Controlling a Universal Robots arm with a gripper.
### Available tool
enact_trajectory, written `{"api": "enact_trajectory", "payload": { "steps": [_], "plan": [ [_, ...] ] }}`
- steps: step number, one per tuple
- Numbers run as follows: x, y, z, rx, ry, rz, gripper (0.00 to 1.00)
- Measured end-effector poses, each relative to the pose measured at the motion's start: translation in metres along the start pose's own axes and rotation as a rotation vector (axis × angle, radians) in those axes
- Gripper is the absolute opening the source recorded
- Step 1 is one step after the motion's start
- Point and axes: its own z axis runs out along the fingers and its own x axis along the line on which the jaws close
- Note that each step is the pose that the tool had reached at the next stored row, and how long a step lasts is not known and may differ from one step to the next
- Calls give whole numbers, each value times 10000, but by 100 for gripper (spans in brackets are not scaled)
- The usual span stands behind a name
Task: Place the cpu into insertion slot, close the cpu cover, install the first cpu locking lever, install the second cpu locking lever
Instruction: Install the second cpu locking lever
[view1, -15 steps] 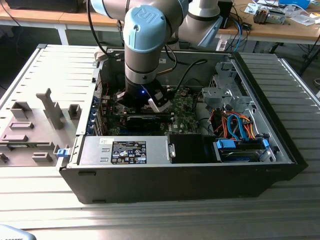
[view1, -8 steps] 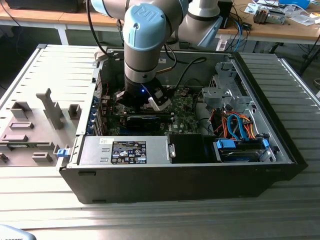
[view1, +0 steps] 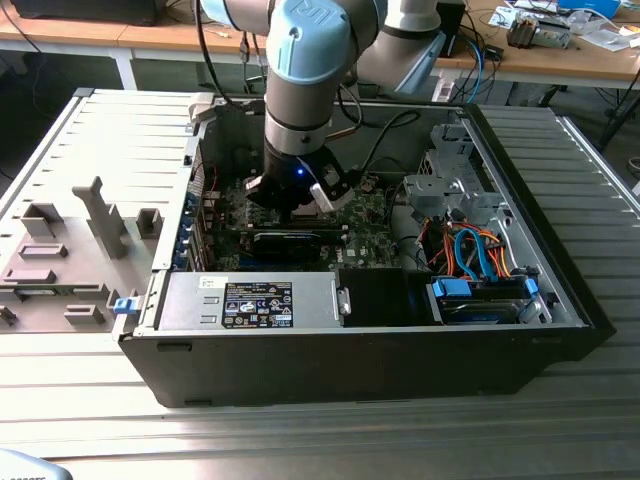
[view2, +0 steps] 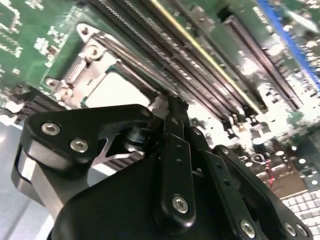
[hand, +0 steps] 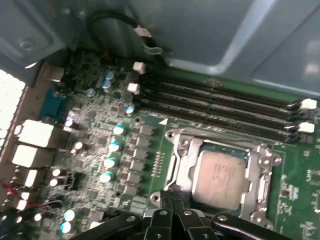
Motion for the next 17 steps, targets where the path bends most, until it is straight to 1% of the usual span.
{"api": "enact_trajectory", "payload": {
  "steps": [1, 4, 7, 8, 9, 10, 12, 13, 14, 15, 17],
  "plan": [
    [-48, 7, -1, -2, 13, 2, 11],
    [-141, 7, -6, -8, 35, 7, 11],
    [-201, 11, -41, -4, 40, 12, 11],
    [-219, 18, -71, 0, 40, 19, 11],
    [-230, 21, -84, 1, 40, 22, 11],
    [-247, 24, -93, -1, 39, 25, 11],
    [-301, 27, -102, -2, 59, 39, 11],
    [-328, 35, -105, -3, 66, 43, 11],
    [-342, 46, -110, -4, 66, 45, 11],
    [-357, 81, -147, 2, 63, 65, 11],
    [-360, 114, -250, 7, 62, 81, 11]
  ]
}}
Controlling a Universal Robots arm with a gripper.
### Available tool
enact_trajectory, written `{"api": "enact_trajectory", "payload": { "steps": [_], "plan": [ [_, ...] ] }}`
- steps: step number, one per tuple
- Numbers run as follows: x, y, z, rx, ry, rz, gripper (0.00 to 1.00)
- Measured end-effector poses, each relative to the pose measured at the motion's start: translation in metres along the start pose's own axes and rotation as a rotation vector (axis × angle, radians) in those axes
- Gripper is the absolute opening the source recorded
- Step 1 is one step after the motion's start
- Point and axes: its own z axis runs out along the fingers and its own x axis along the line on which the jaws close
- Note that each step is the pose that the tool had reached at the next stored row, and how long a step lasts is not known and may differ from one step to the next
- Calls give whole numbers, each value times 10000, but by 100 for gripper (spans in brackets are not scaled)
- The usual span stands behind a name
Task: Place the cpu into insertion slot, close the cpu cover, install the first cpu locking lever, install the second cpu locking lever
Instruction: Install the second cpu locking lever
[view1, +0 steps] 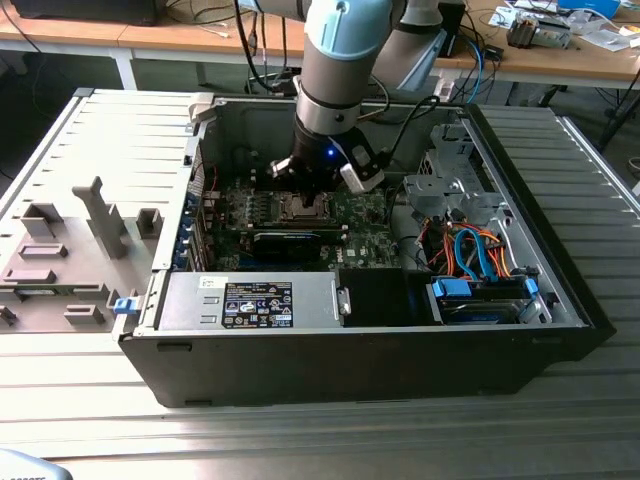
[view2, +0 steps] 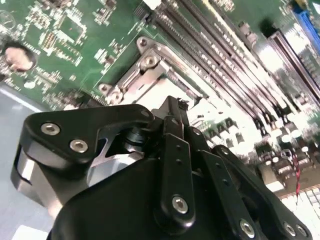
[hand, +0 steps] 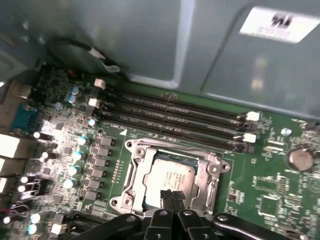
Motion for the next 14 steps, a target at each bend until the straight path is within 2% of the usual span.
{"api": "enact_trajectory", "payload": {
  "steps": [1, 3, 4, 7, 8, 9, 10, 12, 13, 14],
  "plan": [
    [1, 11, -46, 3, 0, 4, 11],
    [7, 53, -240, 19, 1, 12, 11],
    [7, 60, -266, 55, 10, 15, 11],
    [4, 73, -266, 574, 130, 55, 11],
    [2, 81, -264, 842, 190, 77, 11],
    [0, 91, -263, 1153, 262, 101, 11],
    [-3, 102, -260, 1319, 299, 114, 11],
    [-11, 136, -254, 1559, 354, 132, 11],
    [-17, 160, -250, 1650, 375, 139, 11],
    [-21, 179, -246, 1673, 380, 142, 11]
  ]
}}
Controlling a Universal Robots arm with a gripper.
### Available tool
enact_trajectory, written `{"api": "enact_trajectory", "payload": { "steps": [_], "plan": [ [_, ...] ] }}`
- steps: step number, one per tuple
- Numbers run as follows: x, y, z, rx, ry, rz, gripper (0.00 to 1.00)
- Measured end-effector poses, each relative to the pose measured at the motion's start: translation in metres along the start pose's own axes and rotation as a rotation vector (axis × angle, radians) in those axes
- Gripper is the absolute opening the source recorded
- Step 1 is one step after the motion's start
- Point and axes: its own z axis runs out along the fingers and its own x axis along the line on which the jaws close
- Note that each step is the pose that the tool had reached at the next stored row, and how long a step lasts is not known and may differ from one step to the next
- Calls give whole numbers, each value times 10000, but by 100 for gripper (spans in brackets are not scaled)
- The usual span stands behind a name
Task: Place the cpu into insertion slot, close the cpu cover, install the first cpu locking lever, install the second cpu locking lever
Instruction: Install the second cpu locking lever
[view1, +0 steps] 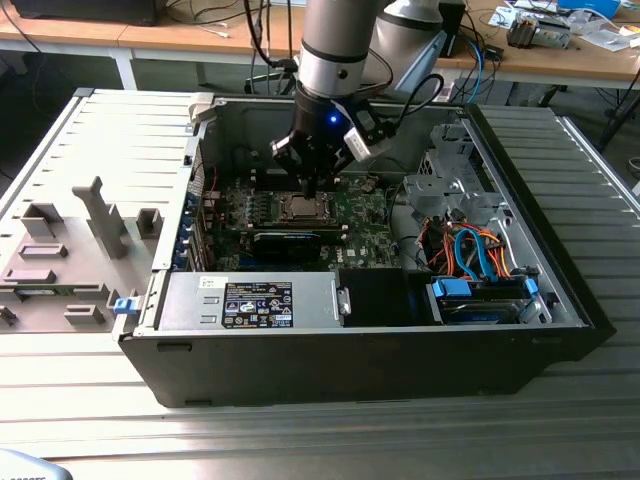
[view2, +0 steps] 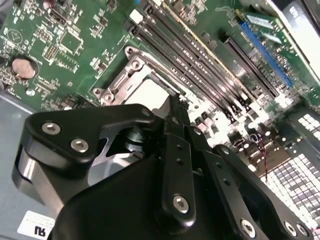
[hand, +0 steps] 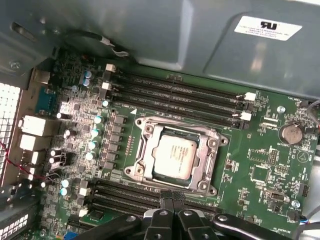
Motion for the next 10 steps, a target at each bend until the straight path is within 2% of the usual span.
{"api": "enact_trajectory", "payload": {
  "steps": [3, 10],
  "plan": [
    [-6, 24, 0, 29, 6, 1, 11],
    [-6, 25, 0, 35, 8, 2, 11]
  ]
}}
